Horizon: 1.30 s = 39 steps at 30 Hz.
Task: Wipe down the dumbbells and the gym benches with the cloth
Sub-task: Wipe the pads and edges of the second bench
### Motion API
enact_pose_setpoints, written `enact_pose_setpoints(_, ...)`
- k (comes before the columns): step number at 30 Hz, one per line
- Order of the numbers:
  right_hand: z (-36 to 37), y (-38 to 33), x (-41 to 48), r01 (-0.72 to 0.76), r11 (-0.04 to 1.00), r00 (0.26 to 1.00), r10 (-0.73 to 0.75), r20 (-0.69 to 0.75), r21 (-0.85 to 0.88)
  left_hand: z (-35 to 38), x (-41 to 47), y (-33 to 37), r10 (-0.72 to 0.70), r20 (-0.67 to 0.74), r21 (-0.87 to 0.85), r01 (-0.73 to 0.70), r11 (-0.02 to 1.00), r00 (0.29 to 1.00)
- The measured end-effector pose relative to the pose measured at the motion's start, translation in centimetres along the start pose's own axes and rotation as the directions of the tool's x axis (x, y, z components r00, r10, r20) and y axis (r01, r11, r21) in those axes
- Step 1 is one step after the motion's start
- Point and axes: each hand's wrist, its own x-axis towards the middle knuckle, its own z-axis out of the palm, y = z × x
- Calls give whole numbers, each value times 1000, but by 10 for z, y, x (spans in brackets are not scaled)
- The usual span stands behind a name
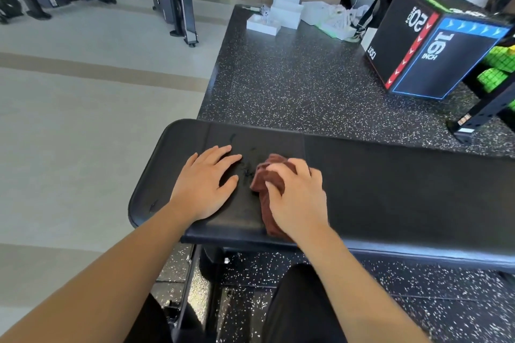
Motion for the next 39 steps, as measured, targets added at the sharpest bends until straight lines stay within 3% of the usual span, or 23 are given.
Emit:
enact_pose_setpoints(11, 5, -5, 120, -102, 995, 993, 102, 51, -3, -2, 2, 2, 1, -73, -39, -3, 999, 997)
enact_pose_setpoints(17, 2, -7, 75, -39, 999, 999, 39, 35, -3, -3, 1, 2, 2, -71, -33, -5, 999, 997)
enact_pose_setpoints(22, 5, -5, 23, 43, 999, 999, -43, 17, -22, -9, -4, -8, 8, 38, -54, -6, 999, 999)
enact_pose_setpoints(25, 10, -9, 41, 38, 999, 999, -38, 26, -20, -17, -15, -36, -36, 18, 29, 36, 999, 999)
enact_pose_setpoints(32, 25, -36, 113, 52, 999, 996, -53, 70, 11, -20, -18, -41, -113, -54, -49, 110, 993, 992)
enact_pose_setpoints(39, 21, -37, 89, 101, 995, 990, -99, 98, -13, -21, -27, -42, -149, -63, -45, 146, 988, 987)
